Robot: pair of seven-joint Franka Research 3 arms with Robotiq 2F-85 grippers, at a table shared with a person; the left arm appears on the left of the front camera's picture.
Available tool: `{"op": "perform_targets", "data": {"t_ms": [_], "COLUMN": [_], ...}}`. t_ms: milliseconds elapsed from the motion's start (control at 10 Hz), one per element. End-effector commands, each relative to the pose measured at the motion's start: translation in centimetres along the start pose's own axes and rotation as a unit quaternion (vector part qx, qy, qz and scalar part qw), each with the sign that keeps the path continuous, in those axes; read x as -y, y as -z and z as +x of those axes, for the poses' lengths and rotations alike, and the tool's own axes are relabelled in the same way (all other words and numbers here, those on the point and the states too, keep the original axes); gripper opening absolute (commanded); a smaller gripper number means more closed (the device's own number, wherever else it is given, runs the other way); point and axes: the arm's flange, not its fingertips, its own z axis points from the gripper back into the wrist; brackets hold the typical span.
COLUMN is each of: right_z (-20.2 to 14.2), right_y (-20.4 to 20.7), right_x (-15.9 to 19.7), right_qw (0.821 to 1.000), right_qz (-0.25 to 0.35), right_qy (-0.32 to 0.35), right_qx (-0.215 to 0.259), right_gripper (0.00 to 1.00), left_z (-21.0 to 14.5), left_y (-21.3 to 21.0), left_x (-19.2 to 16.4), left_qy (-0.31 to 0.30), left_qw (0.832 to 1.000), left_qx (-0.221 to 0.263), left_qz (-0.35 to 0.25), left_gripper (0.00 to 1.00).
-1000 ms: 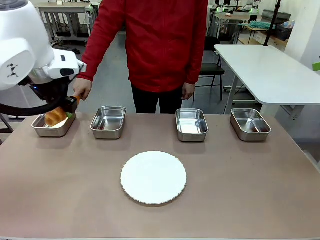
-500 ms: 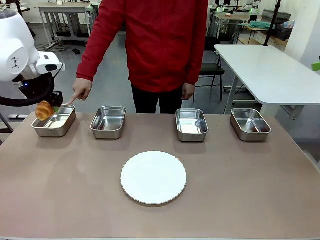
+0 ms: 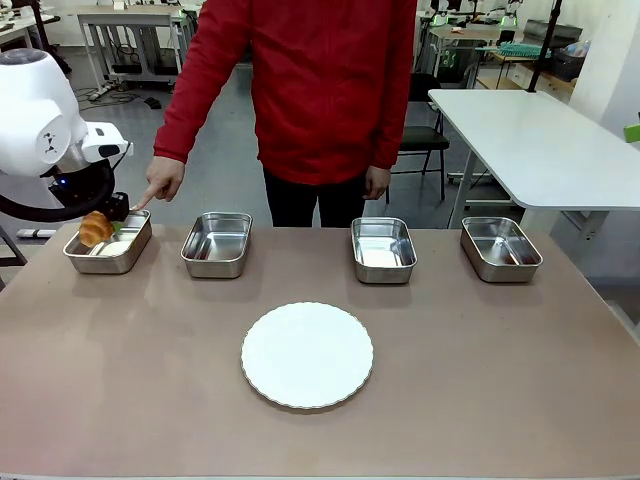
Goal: Place the bread in the container.
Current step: Place the Butter Roll into the Airtight Container indicated by the human.
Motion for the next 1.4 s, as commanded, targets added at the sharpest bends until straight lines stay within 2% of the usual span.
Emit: {"op": "perform_targets", "data": {"t_ms": [0,200,300,1000,1100,1200,1300], "right_z": [0.1,0.1,0.1,0.1,0.1,0.1,0.1], "right_y": [-0.1,-0.1,-0.1,-0.1,-0.1,-0.1,-0.1], "right_x": [0.0,0.0,0.0,0.0,0.0,0.0,0.0], "right_qw": [1.000,1.000,1.000,1.000,1.000,1.000,1.000], "right_qz": [0.003,0.003,0.003,0.003,0.003,0.003,0.003], "right_qy": [-0.002,-0.002,-0.002,-0.002,-0.002,-0.002,-0.002], "right_qx": [0.010,0.010,0.010,0.010,0.010,0.010,0.010], "right_gripper": [1.00,1.00,1.00,1.00,1.00,1.00,1.00], "left_z": [1.3,1.8,1.9,2.0,1.9,1.8,1.8], "left_y": [0.3,0.9,1.1,0.8,0.2,1.2,1.2], "left_x": [-1.2,-1.2,-1.2,-1.2,-1.0,-0.8,-0.8], "left_qy": [0.006,0.001,0.007,0.009,-0.016,0.003,0.003], "left_qw": [1.000,1.000,1.000,1.000,0.999,1.000,1.000], "left_qx": [0.005,0.002,0.002,0.004,-0.028,0.002,0.002], "left_qz": [-0.017,-0.013,-0.015,-0.016,-0.028,-0.005,-0.005], "left_gripper": [0.52,0.52,1.00,1.00,1.00,1.00,1.00]}}
